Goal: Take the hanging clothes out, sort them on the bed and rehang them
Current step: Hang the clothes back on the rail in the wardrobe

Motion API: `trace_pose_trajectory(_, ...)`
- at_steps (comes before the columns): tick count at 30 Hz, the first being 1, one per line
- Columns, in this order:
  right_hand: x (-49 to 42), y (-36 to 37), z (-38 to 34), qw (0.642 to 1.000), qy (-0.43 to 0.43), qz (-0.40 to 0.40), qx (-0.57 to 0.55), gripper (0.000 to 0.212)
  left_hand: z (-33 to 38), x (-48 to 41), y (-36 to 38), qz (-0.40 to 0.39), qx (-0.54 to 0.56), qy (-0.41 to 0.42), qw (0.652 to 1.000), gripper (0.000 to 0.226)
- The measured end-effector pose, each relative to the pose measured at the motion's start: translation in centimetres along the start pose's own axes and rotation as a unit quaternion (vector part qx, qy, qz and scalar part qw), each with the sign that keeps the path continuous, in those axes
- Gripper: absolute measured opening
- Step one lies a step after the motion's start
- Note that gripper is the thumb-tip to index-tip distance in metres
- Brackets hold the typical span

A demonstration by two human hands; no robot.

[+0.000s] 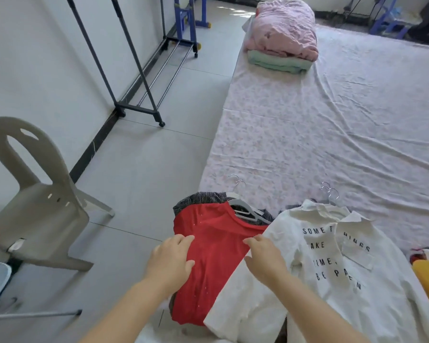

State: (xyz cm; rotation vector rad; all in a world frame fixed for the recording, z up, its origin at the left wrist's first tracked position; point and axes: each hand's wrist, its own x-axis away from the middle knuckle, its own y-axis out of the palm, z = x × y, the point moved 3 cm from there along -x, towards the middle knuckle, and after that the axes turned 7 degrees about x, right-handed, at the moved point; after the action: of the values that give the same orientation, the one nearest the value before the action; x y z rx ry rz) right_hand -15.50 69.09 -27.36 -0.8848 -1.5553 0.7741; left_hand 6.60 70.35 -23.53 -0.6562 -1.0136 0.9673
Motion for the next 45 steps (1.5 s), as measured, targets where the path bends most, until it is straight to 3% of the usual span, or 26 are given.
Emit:
trace_pose_trajectory(11,-20.6,2.7,4.9,0.998,0.023,-0.035,-0.045,0.038,-0.7,-12.7,4.0,-0.026,0.028,-0.061,0.997,0.056)
trace_pose_trajectory(21,-24.3,7.2,6.6,0.986,0.094,-0.009,-0.137,0.05,-2.6,-15.2,6.2,-0.044,0.034,-0.102,0.993,0.056)
trace_pose_trajectory(24,-24.4,6.7,6.7,0.981,0.101,-0.012,-0.166,0.043,-2.3,-14.8,6.4,-0.048,0.032,-0.111,0.992,0.056)
trace_pose_trajectory(31,-19.4,3.4,5.3,0.972,0.061,0.012,-0.226,0.018,-0.1,-12.9,4.3,-0.007,0.057,-0.103,0.993,0.056)
trace_pose_trajectory(35,-14.1,0.5,2.8,0.968,0.042,0.046,-0.244,0.019,0.8,-10.5,1.9,0.042,0.08,-0.088,0.992,0.056)
trace_pose_trajectory(41,-5.3,-4.6,-5.7,0.96,-0.137,0.059,-0.235,0.019,1.2,-3.3,-1.8,0.166,0.099,-0.046,0.98,0.052)
trace_pose_trajectory(45,1.4,-6.9,-11.7,0.95,-0.193,0.051,-0.241,0.022,-1.0,4.9,-3.2,0.247,0.127,-0.091,0.956,0.044)
